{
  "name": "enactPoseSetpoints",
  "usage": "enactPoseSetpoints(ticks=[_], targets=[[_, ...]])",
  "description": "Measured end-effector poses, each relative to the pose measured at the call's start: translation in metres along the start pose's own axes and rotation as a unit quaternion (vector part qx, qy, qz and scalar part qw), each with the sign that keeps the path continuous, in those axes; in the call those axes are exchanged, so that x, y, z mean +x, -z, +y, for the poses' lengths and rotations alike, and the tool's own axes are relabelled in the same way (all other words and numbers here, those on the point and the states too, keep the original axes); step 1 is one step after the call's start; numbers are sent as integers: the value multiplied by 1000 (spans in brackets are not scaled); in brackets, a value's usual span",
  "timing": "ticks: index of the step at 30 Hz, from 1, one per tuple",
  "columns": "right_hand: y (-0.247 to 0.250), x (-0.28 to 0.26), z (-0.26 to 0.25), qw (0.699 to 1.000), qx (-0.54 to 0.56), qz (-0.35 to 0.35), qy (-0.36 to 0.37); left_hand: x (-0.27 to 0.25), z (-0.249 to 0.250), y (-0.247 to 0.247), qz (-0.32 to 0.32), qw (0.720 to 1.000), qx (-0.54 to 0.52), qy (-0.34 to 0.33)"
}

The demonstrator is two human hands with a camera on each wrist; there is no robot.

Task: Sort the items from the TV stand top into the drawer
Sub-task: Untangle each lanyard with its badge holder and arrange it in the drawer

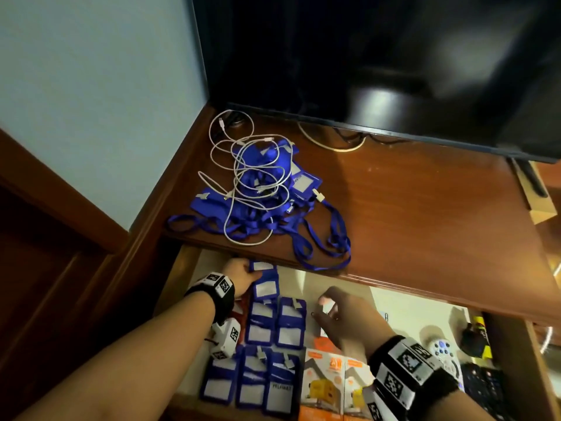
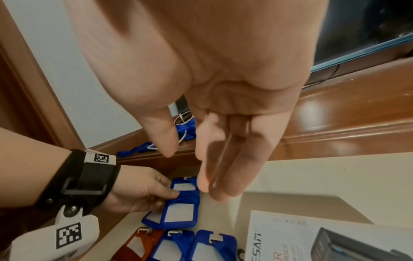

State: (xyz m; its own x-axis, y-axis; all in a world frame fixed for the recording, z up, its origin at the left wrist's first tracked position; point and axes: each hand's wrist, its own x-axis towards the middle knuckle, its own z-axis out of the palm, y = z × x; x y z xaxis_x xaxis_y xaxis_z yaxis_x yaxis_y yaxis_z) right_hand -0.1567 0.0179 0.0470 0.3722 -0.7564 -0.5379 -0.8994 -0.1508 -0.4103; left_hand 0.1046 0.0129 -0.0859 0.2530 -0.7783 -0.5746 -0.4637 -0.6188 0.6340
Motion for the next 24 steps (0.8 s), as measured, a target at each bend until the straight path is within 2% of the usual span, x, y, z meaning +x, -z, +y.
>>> enactPoseSetpoints(ticks=[3, 9, 12, 17, 20, 22, 24], targets=[[6, 9, -3, 1000, -2, 7, 11, 10, 0, -2, 1, 999, 30, 23], [26, 41, -15, 998, 7, 42, 52, 24, -2, -9, 4, 995, 98, 1], [43, 68, -28, 995, 4, 72, 62, 22, -2, -9, 34, 994, 103, -12], [77, 131, -41, 986, 27, 142, 81, -3, -6, -17, 15, 989, 143, -46], [96, 174, -47, 985, 18, 166, 52, -21, -12, -17, 28, 981, 186, -40], [103, 199, -51, 987, 17, 159, 10, -25, -20, -11, 31, 974, 224, -3], [106, 217, -53, 990, 4, 136, -39, -25, -31, -5, 4, 964, 264, 31]])
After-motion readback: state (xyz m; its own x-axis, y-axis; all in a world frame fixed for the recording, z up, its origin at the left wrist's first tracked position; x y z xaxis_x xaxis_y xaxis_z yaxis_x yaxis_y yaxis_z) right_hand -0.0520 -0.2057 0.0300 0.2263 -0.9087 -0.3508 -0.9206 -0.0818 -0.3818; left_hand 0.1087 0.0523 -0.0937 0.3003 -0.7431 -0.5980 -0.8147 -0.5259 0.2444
